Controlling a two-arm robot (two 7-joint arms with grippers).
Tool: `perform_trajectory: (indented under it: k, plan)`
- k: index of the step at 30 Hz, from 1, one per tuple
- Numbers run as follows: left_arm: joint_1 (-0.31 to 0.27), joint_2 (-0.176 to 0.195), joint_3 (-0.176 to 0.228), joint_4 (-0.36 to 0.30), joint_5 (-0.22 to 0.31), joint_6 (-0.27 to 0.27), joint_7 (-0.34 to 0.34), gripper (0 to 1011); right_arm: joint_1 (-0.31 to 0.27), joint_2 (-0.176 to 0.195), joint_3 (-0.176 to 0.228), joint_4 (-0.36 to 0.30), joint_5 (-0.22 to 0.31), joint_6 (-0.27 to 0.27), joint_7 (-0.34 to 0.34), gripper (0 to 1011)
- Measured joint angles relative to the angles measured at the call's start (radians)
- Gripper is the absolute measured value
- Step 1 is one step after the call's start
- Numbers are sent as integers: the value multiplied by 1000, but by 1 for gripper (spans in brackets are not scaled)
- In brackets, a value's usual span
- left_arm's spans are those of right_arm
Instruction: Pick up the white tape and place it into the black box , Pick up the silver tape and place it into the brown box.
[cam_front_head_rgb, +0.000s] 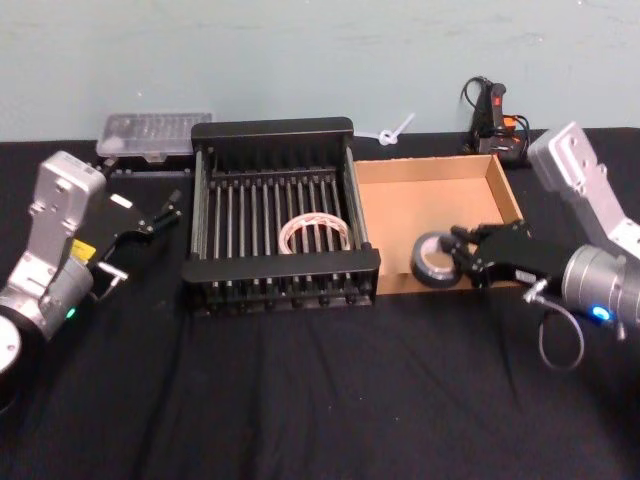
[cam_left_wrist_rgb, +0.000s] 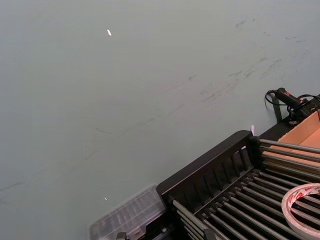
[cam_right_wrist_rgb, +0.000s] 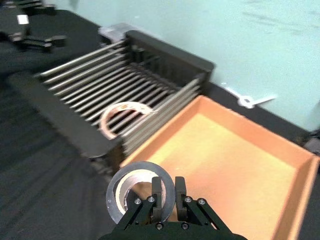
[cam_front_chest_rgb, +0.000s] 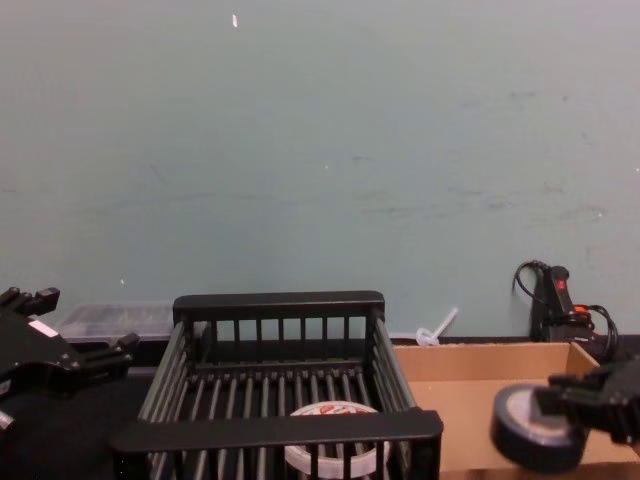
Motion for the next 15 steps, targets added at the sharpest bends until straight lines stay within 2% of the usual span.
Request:
perform_trajectory:
  k: [7, 15]
  plan:
    - [0, 0, 0, 0, 0, 0, 0, 1001, 48, -34, 10, 70, -32, 0, -28, 159]
    - [0, 0, 0, 0, 0, 0, 0, 1001, 122, -92, 19, 188, -78, -10, -54, 159]
